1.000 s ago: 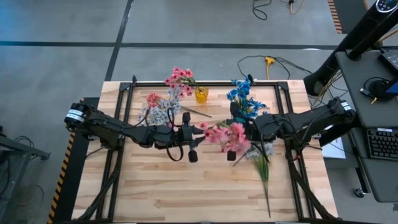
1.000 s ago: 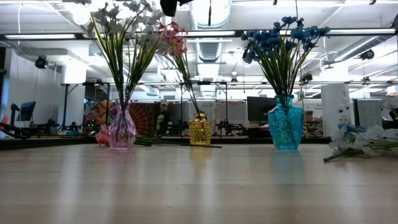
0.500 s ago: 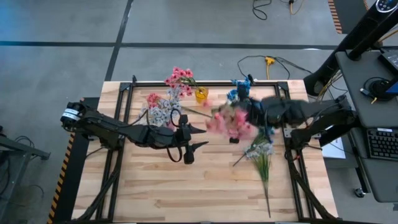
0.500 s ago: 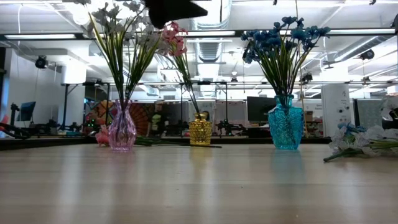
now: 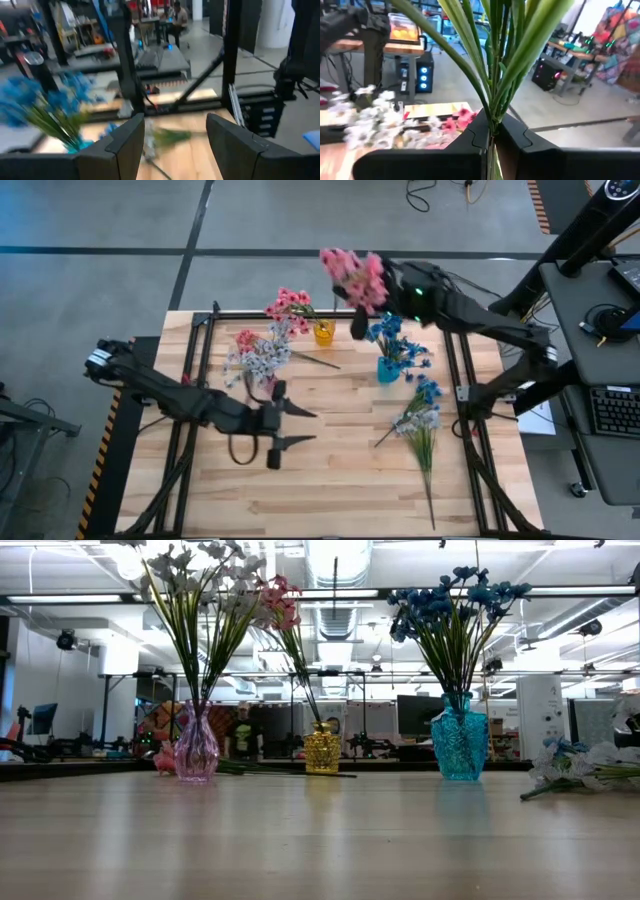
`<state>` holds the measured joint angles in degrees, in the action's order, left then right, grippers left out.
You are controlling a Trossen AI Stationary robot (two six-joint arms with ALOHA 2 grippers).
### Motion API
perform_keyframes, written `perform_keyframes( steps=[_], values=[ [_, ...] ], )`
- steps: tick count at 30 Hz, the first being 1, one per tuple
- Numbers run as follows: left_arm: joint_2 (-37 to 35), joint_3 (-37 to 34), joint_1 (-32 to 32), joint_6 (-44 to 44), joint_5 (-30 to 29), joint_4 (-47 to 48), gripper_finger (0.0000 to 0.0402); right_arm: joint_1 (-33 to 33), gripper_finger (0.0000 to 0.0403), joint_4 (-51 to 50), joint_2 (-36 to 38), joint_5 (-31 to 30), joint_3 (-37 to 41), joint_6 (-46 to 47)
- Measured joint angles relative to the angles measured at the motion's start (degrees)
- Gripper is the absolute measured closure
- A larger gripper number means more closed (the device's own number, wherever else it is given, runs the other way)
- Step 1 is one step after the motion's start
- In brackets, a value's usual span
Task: Sort flowers into vase by color
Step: Put the bottom pink flowers into the yellow vase
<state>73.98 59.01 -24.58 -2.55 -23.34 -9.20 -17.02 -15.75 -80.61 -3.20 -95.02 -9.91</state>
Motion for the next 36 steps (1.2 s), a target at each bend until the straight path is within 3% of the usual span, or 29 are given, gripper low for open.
perform_keyframes(
  steps=[4,12,17,25,30,36],
  values=[
    [-2.1,6.7,1.0,-5.4,-0.2,7.9,0.0205,-3.9,0.039,3.5,-4.0,4.7,0.1,1.4],
    [-3.8,25.9,4.5,-16.8,-4.3,27.8,0.0206,-6.8,0.039,4.9,-7.0,6.0,1.7,1.4],
    [-4.3,34.4,10.0,-18.0,-4.3,37.6,0.0206,-7.7,0.039,9.1,-6.9,6.8,5.3,1.9],
    [-5.5,36.5,20.4,-16.5,6.4,44.4,0.0206,-11.4,0.039,18.1,-7.7,6.8,12.6,4.6],
    [-5.6,36.5,25.4,-14.4,8.6,49.1,0.0206,-12.9,0.039,22.2,-8.3,6.8,16.0,5.6],
    [-6.1,36.4,26.3,-13.9,9.6,49.6,0.0206,-13.6,0.039,25.3,-9.3,7.7,17.3,7.0]
  ],
)
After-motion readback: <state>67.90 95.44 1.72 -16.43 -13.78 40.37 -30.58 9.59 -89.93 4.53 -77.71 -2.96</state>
